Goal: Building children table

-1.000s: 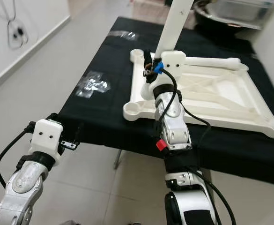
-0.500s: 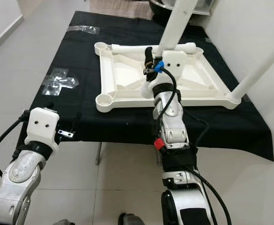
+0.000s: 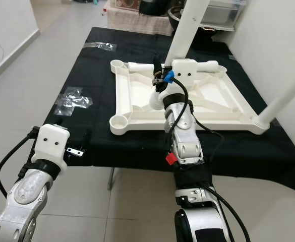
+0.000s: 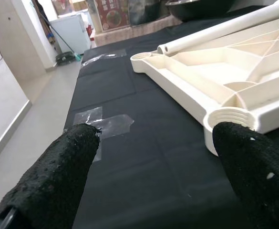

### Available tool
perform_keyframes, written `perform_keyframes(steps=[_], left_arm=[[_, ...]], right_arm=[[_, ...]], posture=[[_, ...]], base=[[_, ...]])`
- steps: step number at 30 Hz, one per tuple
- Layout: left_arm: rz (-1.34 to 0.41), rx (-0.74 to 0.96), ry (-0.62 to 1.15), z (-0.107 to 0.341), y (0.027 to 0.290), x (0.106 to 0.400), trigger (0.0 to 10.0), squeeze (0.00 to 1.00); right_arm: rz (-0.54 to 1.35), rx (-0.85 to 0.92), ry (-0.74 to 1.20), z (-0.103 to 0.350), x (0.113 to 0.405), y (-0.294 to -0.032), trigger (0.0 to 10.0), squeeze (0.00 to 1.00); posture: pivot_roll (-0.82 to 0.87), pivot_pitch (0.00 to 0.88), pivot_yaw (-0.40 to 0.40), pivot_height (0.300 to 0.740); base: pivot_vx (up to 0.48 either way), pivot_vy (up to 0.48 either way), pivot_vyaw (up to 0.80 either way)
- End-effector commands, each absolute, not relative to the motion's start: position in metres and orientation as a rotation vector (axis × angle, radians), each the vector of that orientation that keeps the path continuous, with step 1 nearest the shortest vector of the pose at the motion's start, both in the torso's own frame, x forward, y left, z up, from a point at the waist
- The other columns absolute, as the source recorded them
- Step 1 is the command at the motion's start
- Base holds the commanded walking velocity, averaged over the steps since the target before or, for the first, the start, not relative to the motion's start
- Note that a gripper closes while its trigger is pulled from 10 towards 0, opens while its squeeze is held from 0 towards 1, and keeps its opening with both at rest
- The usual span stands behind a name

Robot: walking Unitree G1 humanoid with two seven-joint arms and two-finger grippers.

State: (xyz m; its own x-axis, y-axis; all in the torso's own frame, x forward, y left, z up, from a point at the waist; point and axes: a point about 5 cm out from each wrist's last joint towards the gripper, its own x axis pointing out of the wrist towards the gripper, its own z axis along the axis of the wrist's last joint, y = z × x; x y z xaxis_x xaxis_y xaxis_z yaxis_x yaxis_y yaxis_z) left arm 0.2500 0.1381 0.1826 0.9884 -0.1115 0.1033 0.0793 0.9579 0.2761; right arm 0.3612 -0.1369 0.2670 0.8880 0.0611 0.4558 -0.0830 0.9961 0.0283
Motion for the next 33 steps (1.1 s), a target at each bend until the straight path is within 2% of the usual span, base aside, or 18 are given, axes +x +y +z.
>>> perform_keyframes(steps=[1, 7, 21, 33], left_arm=[[-0.103, 0.283, -0.121, 0.183, 0.137, 0.249, 10.0, 0.00], [-0.100, 0.284, -0.118, 0.181, 0.137, 0.248, 10.0, 0.00], [-0.093, 0.272, -0.096, 0.174, 0.138, 0.245, 10.0, 0.00], [-0.097, 0.254, -0.116, 0.180, 0.134, 0.247, 10.0, 0.00]], right_arm=[[0.075, 0.051, -0.488, 0.268, 0.361, -0.136, 10.0, 0.00], [0.078, 0.052, -0.484, 0.267, 0.360, -0.135, 10.0, 0.00], [0.085, 0.051, -0.516, 0.275, 0.361, -0.138, 10.0, 0.00], [0.102, 0.055, -0.515, 0.277, 0.362, -0.138, 10.0, 0.00]], posture=[[0.12, 0.150, -0.119, 0.740], [0.11, 0.134, -0.114, 0.740], [0.11, 0.089, -0.108, 0.740], [0.10, 0.105, -0.101, 0.740]], base=[[0.304, 0.000, 0.00], [0.294, 0.000, 0.00], [0.000, 0.000, 0.00], [0.000, 0.000, 0.00]])
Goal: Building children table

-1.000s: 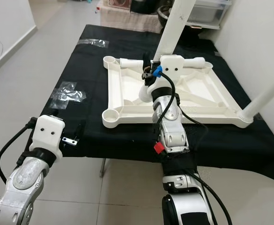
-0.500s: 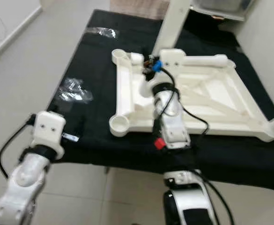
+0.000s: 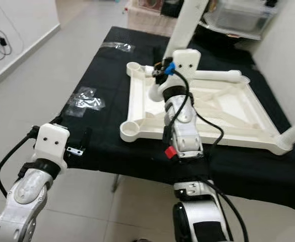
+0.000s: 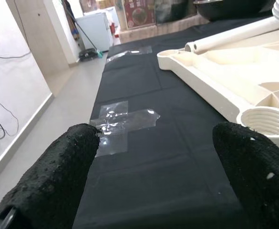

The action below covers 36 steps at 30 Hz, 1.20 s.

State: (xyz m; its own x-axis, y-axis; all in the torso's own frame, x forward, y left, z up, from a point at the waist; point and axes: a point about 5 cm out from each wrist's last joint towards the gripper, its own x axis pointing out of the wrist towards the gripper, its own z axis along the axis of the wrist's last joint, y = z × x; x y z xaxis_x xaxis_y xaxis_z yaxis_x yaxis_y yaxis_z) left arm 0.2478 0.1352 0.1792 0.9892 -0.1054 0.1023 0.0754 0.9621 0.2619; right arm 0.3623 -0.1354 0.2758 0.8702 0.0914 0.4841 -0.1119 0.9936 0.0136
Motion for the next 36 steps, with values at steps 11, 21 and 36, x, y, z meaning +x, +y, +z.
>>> perform_keyframes(steps=[11, 21, 36], left_arm=[[-0.175, 0.171, -0.097, 0.177, 0.124, 0.238, 10.0, 0.00], [-0.291, 0.139, -0.067, 0.177, 0.103, 0.210, 10.0, 0.00], [-0.290, 0.136, -0.034, 0.181, 0.107, 0.194, 10.0, 0.00]], right_arm=[[0.338, 0.098, -0.374, 0.275, 0.389, -0.130, 10.0, 0.00], [0.897, 0.164, -0.231, 0.302, 0.403, -0.132, 10.0, 0.00], [1.294, 0.030, -0.155, 0.284, 0.390, -0.123, 10.0, 0.00]], posture=[[0.10, 0.110, -0.102, 0.740], [0.13, 0.225, -0.131, 0.740], [0.16, 0.306, -0.143, 0.740]], base=[[0.000, 0.000, 0.00], [0.000, 0.000, 0.00], [0.000, 0.000, 0.00]])
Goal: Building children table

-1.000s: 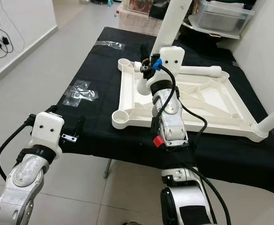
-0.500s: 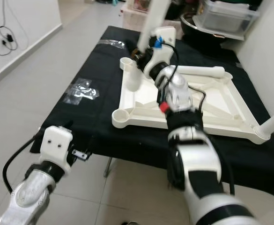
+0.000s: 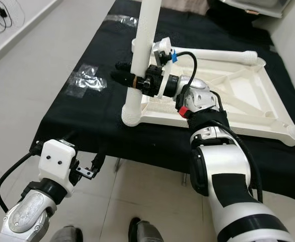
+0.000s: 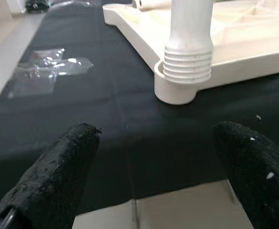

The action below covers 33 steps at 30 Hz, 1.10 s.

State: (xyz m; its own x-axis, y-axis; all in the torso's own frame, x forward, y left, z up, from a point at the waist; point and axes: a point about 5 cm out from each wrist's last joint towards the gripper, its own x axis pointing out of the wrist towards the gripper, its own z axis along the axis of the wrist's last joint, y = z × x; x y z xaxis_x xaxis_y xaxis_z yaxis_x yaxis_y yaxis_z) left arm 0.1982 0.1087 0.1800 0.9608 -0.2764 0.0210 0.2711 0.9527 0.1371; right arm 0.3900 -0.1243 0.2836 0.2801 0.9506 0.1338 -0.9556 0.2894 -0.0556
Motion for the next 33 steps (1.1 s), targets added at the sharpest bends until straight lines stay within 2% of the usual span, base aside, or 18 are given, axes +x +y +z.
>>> perform_keyframes(steps=[1, 14, 28, 33], left_arm=[[-0.288, 0.136, -0.029, 0.181, 0.107, 0.193, 10.0, 0.00], [-0.291, 0.142, -0.013, 0.181, 0.105, 0.189, 10.0, 0.00], [-0.275, 0.153, -0.018, 0.183, 0.107, 0.198, 10.0, 0.00], [-0.273, 0.156, -0.016, 0.183, 0.108, 0.198, 10.0, 0.00]], right_arm=[[1.310, 0.036, -0.164, 0.285, 0.389, -0.123, 10.0, 0.00], [1.226, -0.015, -0.263, 0.300, 0.393, -0.123, 10.0, 0.00], [1.406, -0.060, -0.209, 0.272, 0.384, -0.106, 10.0, 0.00], [1.326, -0.088, -0.215, 0.266, 0.387, -0.097, 10.0, 0.00]], posture=[[0.16, 0.311, -0.142, 0.740], [0.16, 0.293, -0.132, 0.740], [0.16, 0.283, -0.132, 0.740], [0.17, 0.284, -0.131, 0.740]], base=[[0.000, 0.000, 0.00], [0.000, 0.000, 0.00], [0.000, 0.000, 0.00], [0.000, 0.000, 0.00]])
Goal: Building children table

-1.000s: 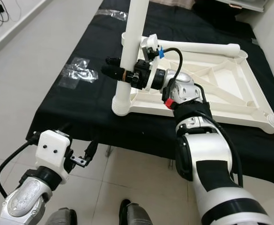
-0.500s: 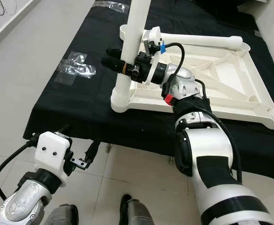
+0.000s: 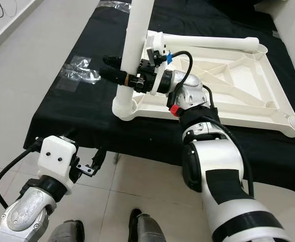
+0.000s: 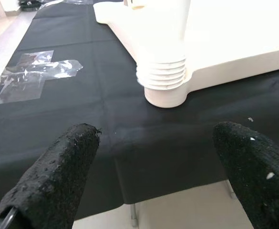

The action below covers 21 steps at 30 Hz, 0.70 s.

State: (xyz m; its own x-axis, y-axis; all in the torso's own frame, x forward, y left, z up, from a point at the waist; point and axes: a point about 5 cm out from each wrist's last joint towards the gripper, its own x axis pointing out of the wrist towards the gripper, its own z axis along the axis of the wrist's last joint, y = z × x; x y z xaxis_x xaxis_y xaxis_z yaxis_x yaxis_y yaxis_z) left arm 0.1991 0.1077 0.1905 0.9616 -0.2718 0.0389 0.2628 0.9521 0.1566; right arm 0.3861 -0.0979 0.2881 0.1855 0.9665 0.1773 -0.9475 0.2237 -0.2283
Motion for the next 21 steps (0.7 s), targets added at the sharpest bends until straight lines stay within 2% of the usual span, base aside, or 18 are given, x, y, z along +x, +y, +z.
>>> perform_keyframes(steps=[1, 10, 21], left_arm=[[-0.273, 0.157, -0.014, 0.183, 0.109, 0.198, 10.0, 0.00], [-0.270, 0.159, -0.013, 0.182, 0.110, 0.198, 10.0, 0.00], [-0.280, 0.164, -0.013, 0.180, 0.107, 0.197, 10.0, 0.00]], right_arm=[[1.304, -0.090, -0.218, 0.267, 0.388, -0.097, 10.0, 0.00], [1.253, -0.105, -0.239, 0.288, 0.392, -0.118, 10.0, 0.00], [1.229, -0.131, -0.218, 0.282, 0.392, -0.129, 10.0, 0.00]], posture=[[0.17, 0.284, -0.131, 0.740], [0.16, 0.280, -0.133, 0.740], [0.16, 0.272, -0.130, 0.740]], base=[[0.000, 0.000, 0.00], [0.000, 0.000, 0.00], [0.000, 0.000, 0.00]])
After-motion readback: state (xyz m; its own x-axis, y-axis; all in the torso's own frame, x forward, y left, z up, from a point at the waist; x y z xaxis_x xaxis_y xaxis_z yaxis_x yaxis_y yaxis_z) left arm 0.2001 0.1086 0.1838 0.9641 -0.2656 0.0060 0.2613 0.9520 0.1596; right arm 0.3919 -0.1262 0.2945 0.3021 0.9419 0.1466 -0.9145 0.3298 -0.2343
